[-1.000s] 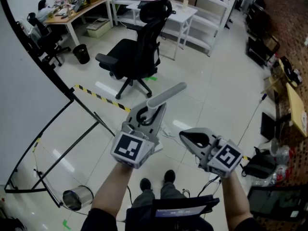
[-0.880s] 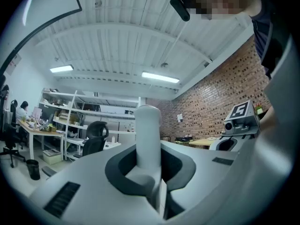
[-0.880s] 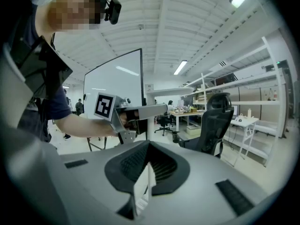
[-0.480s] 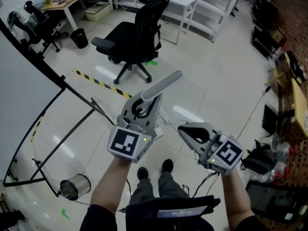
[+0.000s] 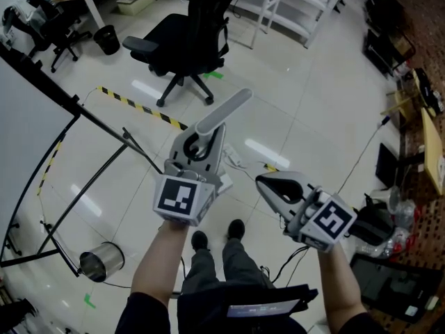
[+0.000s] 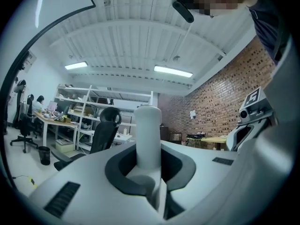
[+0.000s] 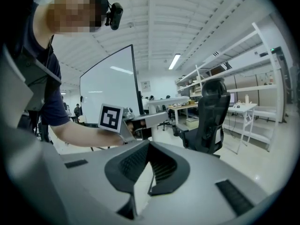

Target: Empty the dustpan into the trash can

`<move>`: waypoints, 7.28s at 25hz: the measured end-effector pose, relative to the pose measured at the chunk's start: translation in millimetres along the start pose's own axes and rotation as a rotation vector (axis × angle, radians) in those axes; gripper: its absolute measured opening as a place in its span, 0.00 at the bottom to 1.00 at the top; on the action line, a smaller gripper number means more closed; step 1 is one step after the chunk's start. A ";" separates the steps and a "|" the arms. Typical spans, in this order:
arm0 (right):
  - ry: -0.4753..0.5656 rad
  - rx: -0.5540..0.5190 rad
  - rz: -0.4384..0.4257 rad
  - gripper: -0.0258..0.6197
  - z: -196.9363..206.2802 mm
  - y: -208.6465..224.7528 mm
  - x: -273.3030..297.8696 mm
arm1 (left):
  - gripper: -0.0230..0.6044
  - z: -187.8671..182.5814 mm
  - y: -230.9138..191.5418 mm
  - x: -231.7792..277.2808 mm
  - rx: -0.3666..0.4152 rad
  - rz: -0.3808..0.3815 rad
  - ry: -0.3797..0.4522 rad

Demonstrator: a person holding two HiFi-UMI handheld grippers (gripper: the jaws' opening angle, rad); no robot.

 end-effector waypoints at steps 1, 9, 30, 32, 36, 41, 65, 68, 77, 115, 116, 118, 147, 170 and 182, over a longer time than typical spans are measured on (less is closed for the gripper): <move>0.002 0.003 0.002 0.06 1.5 0.5 -0.7 | 0.10 3.8 -1.3 0.0 -0.007 -0.009 -0.005; -0.014 0.035 0.000 0.06 19.9 11.7 -0.9 | 0.09 29.6 -2.3 11.2 -0.001 -0.028 -0.041; -0.086 0.128 0.008 0.06 65.0 31.6 36.1 | 0.08 112.5 -32.5 30.8 -0.048 -0.078 -0.148; -0.081 0.132 0.003 0.06 66.8 34.0 40.7 | 0.08 114.9 -35.2 33.5 -0.049 -0.079 -0.150; -0.091 0.148 0.008 0.06 73.3 39.2 45.5 | 0.08 120.6 -37.5 37.6 -0.050 -0.080 -0.158; -0.094 0.168 0.002 0.06 80.5 39.5 50.7 | 0.08 133.0 -37.3 36.4 -0.044 -0.087 -0.167; -0.140 0.196 -0.020 0.06 121.5 40.0 46.6 | 0.08 173.5 -4.6 35.0 0.009 -0.067 -0.195; -0.136 0.203 -0.012 0.06 128.1 42.6 43.3 | 0.08 179.9 9.7 36.6 0.019 -0.046 -0.207; -0.121 0.209 0.007 0.06 140.7 48.0 35.3 | 0.08 192.8 32.7 37.3 0.038 -0.013 -0.225; -0.100 0.256 0.050 0.06 159.6 30.1 -15.1 | 0.09 235.5 110.2 46.3 0.116 0.102 -0.347; -0.090 0.269 0.054 0.06 157.1 31.7 -16.4 | 0.10 234.9 111.3 46.1 0.121 0.108 -0.354; -0.090 0.271 0.065 0.06 156.4 32.8 -18.2 | 0.11 235.2 115.8 45.9 0.125 0.132 -0.368; -0.054 0.245 0.123 0.06 126.4 15.6 -29.3 | 0.48 204.4 154.0 21.5 0.058 0.376 -0.394; 0.029 0.119 0.277 0.06 44.2 -7.1 -91.8 | 0.48 70.5 172.1 -9.8 0.214 0.467 -0.262; 0.160 -0.058 0.271 0.06 -45.2 -38.9 -113.9 | 0.46 -53.3 174.0 -37.9 0.337 0.477 -0.087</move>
Point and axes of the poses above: the fingertips, and each gripper's own axes: x forward along the fingers, y to its right, z out of its underside, the point moved 4 cm from there along -x, backward along the fingers, and after that the axes turned 12 degrees about z, right-handed, at the moved point
